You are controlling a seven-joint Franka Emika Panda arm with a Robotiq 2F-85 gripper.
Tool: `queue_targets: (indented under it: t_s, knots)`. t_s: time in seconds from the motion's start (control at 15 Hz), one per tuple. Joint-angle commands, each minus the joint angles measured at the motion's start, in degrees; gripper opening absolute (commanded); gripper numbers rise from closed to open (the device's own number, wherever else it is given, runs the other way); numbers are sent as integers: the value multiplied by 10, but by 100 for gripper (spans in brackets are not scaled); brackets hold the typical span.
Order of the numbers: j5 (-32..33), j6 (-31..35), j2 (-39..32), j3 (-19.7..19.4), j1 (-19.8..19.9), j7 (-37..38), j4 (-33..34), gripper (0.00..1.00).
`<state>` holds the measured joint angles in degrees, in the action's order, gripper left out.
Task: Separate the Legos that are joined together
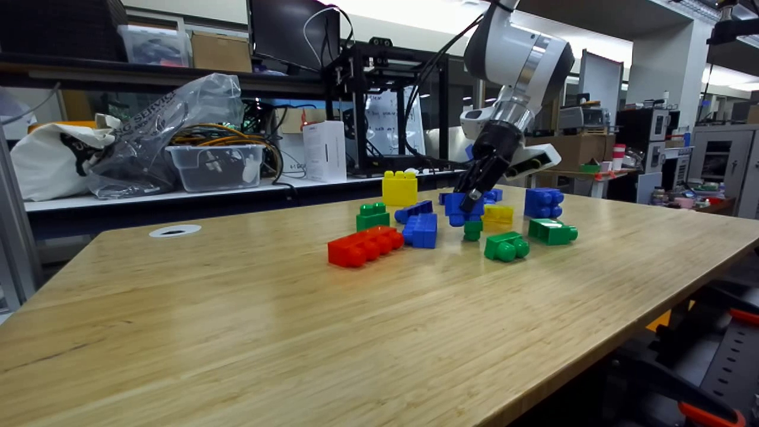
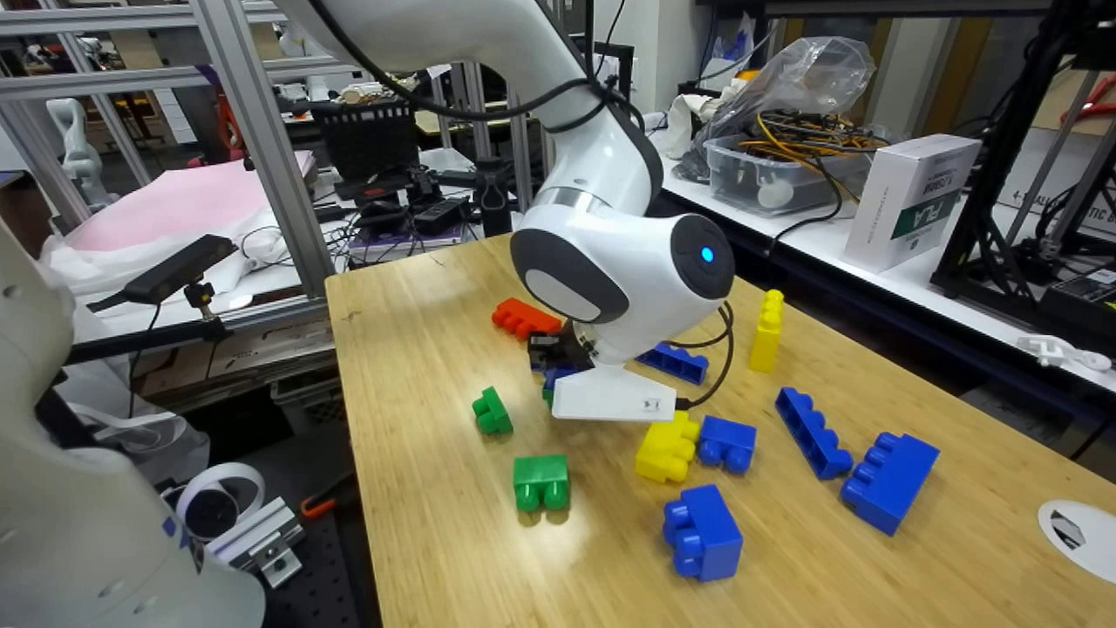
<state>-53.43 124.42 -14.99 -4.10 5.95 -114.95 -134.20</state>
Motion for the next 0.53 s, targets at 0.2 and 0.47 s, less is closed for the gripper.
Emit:
queue_targets:
  t_s: [0.2, 0.47]
  knots:
    - [-36, 145, 44, 19, -21, 21, -54, 11]
    - [23, 227, 125, 16, -35, 102, -99, 11]
